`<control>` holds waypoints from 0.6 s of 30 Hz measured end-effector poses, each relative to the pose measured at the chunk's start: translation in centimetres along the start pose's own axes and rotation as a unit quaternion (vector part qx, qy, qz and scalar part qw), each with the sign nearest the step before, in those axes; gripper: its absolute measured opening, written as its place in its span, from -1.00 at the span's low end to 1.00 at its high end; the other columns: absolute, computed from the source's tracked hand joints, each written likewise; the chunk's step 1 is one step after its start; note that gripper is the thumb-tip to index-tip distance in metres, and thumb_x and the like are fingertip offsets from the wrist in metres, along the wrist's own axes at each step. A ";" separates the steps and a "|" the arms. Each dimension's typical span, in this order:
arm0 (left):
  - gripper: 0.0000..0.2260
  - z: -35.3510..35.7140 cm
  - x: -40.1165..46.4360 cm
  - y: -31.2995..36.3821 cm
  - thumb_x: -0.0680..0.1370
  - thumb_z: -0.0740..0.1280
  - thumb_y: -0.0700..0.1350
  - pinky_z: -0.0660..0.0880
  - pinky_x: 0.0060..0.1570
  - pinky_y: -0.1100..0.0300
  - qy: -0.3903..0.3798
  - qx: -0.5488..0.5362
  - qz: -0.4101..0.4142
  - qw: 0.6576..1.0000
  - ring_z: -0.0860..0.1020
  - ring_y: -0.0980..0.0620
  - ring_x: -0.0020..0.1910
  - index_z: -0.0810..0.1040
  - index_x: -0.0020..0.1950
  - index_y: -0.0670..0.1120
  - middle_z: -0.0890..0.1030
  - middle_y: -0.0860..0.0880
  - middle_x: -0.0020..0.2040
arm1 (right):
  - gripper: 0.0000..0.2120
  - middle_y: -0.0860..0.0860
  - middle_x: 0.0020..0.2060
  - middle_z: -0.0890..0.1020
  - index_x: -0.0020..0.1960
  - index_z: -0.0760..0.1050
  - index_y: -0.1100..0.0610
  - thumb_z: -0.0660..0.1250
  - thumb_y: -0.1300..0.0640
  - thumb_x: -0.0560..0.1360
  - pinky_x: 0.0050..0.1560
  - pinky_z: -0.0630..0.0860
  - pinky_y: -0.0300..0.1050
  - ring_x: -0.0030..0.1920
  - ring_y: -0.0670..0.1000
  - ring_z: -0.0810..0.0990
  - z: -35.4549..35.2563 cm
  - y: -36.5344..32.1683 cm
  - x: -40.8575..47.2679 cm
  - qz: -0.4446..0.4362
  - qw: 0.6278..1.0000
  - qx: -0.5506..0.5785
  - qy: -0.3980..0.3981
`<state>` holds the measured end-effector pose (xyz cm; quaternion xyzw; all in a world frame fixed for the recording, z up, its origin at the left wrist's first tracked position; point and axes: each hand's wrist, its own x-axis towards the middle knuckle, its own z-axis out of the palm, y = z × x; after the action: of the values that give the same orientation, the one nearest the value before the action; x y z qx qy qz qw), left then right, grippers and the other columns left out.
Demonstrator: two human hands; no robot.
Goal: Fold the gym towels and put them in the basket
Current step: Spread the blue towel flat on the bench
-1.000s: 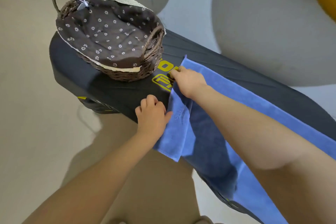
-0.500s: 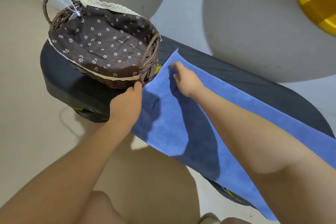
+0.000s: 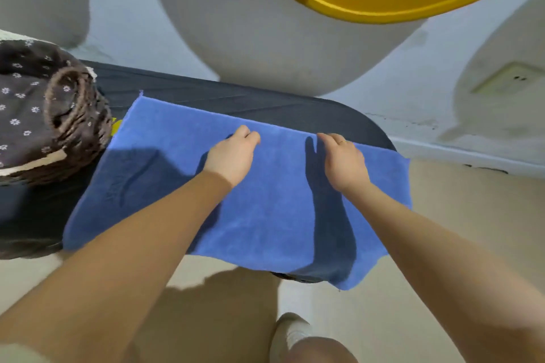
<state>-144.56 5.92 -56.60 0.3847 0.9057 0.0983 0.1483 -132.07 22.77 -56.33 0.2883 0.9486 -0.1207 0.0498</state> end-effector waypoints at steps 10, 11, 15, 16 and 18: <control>-0.88 2.7 7.5 4.4 0.60 0.09 -0.25 0.29 -0.33 0.07 0.000 0.068 0.029 0.997 0.36 -0.13 -0.26 0.36 0.11 -0.21 0.35 -0.19 0.06 | -0.61 0.15 0.28 0.39 0.34 0.32 0.15 0.10 0.32 0.53 0.19 0.28 -0.01 0.24 0.22 0.34 0.2 10.0 1.4 0.105 0.993 -0.059 0.022; -0.88 2.9 7.6 4.4 0.61 0.08 -0.23 0.29 -0.33 0.07 0.006 0.073 0.034 0.997 0.36 -0.13 -0.28 0.36 0.09 -0.21 0.35 -0.18 0.00 | -0.66 0.15 0.24 0.42 0.29 0.35 0.17 0.10 0.32 0.54 0.17 0.28 -0.03 0.22 0.20 0.35 0.2 10.3 2.0 0.105 0.992 -0.060 0.023; -0.92 2.9 8.4 4.4 0.58 0.09 -0.31 0.26 -0.37 0.07 0.015 0.078 0.034 0.996 0.28 -0.08 -0.44 0.34 0.00 -0.19 0.27 -0.14 -0.10 | -0.71 0.14 0.14 0.49 0.17 0.43 0.18 0.10 0.35 0.51 0.11 0.26 -0.05 0.17 0.18 0.37 -0.5 10.9 3.5 0.103 0.991 -0.086 0.027; -0.90 2.8 8.6 4.5 0.57 0.10 -0.34 0.26 -0.37 0.06 0.024 0.080 0.026 0.996 0.26 -0.06 -0.44 0.34 0.01 -0.19 0.29 -0.16 -0.07 | -0.70 0.14 0.13 0.50 0.17 0.43 0.18 0.10 0.36 0.50 0.12 0.26 -0.04 0.17 0.18 0.37 -0.7 11.0 3.8 0.104 0.990 -0.091 0.041; -0.85 2.8 8.9 4.4 0.55 0.10 -0.37 0.32 -0.30 -0.01 0.069 0.041 0.012 0.997 0.36 -0.13 -0.32 0.36 0.08 -0.22 0.36 -0.22 0.04 | -0.71 0.14 0.16 0.49 0.20 0.43 0.18 0.11 0.33 0.52 0.17 0.25 -0.03 0.19 0.19 0.36 -1.0 10.9 4.3 0.105 0.990 -0.052 0.073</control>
<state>-146.54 15.63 -59.64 0.3938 0.9123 0.0891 0.0683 -129.50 34.11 -58.25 0.3912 0.9192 -0.0441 0.0079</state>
